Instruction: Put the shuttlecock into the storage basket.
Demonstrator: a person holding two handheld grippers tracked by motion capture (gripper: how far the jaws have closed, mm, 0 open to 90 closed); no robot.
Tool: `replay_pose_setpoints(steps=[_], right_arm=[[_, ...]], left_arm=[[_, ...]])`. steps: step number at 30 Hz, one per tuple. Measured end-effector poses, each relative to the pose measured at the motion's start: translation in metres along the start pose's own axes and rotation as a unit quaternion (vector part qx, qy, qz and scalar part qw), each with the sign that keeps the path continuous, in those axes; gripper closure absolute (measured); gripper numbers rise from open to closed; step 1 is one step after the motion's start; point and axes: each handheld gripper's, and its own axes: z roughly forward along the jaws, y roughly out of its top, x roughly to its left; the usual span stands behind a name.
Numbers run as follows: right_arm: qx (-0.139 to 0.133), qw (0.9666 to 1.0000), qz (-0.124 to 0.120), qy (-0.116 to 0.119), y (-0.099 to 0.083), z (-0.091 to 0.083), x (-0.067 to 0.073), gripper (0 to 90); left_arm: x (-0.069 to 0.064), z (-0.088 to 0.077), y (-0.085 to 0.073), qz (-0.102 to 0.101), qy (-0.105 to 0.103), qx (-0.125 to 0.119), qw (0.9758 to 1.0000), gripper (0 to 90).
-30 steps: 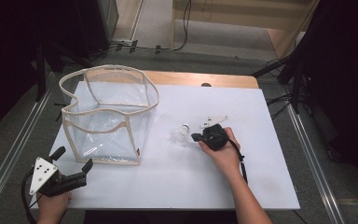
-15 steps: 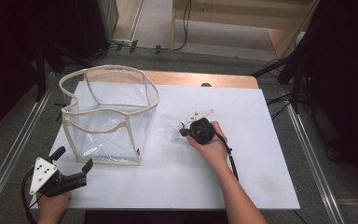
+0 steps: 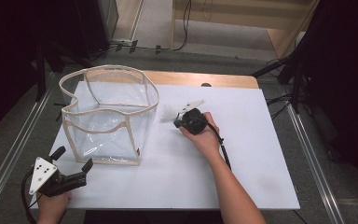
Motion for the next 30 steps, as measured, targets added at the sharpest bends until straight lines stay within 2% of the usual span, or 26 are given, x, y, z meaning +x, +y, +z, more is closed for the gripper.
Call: replay_pose_setpoints(steps=[5, 9, 10, 11, 12, 14, 15, 16, 17, 19, 20, 22, 26, 28, 29, 30], right_arm=[[-0.008, 0.9999, 0.003, -0.012, 0.006, -0.002, -0.008, 83.2], [-0.008, 0.9996, 0.005, -0.025, 0.011, -0.006, -0.019, 71.8], [-0.008, 0.9996, 0.005, -0.025, 0.011, -0.006, -0.019, 71.8], [-0.007, 0.9995, 0.007, -0.028, 0.013, -0.005, -0.023, 60.3], [-0.007, 0.9995, 0.007, -0.028, 0.013, -0.005, -0.023, 60.3], [0.005, 0.9995, 0.008, -0.032, 0.014, 0.001, -0.029, 48.7], [0.005, 0.9995, 0.008, -0.032, 0.014, 0.001, -0.029, 48.7], [0.007, 0.9994, 0.013, -0.033, 0.014, 0.004, -0.032, 43.2], [0.011, 0.9991, 0.014, -0.037, 0.013, 0.006, -0.035, 41.9], [0.014, 0.9991, 0.015, -0.036, 0.012, 0.008, -0.037, 41.5], [0.025, 0.9986, 0.017, -0.043, 0.011, 0.014, -0.039, 41.6], [0.026, 0.9988, 0.016, -0.038, 0.011, 0.017, -0.04, 42.0], [0.033, 0.9986, 0.007, -0.042, 0.012, 0.023, -0.037, 44.2], [0.04, 0.9977, 0.001, -0.055, 0.013, 0.027, -0.035, 45.4], [0.04, 0.997, -0.002, -0.066, 0.015, 0.03, -0.034, 48.9], [0.04, 0.997, -0.002, -0.066, 0.015, 0.03, -0.034, 48.9]], left_arm=[[0.0, 0.0, 0.0, 0.0, 0.0, 0.0, 1.0, 0.0], [0.0, 0.0, 0.0, -0.001, -0.001, 0.0, 1.0, 0.0], [0.0, 0.0, 0.0, -0.001, -0.001, -0.001, 1.0, 0.0], [0.0, 0.0, 0.0, -0.001, -0.001, 0.0, 1.0, 0.0], [0.0, 0.0, 0.0, 0.0, -0.001, 0.0, 1.0, 0.0], [0.0, 0.0, 0.0, -0.001, 0.0, 0.0, 1.0, 0.0], [0.0, 0.0, 0.0, -0.001, 0.0, 0.0, 1.0, 0.0], [0.0, 0.0, 0.0, 0.0, -0.001, 0.0, 1.0, 0.0], [0.0, 0.0, 0.0, -0.001, -0.001, 0.0, 1.0, 0.0], [0.0, 0.0, 0.0, -0.001, -0.001, -0.001, 1.0, 0.0], [0.001, 0.0, 0.0, -0.002, -0.001, -0.001, 1.0, 0.0], [0.001, 0.0, 0.0, -0.002, -0.002, -0.001, 1.0, 0.0], [0.001, 0.0, 0.0, -0.004, -0.003, -0.002, 1.0, 0.0], [0.001, 0.0, 0.0, -0.004, -0.003, -0.002, 1.0, 0.0], [0.001, 0.0, 0.0, -0.005, -0.003, -0.002, 1.0, 0.0], [0.001, 0.0, 0.0, -0.005, -0.003, -0.002, 1.0, 0.0]])
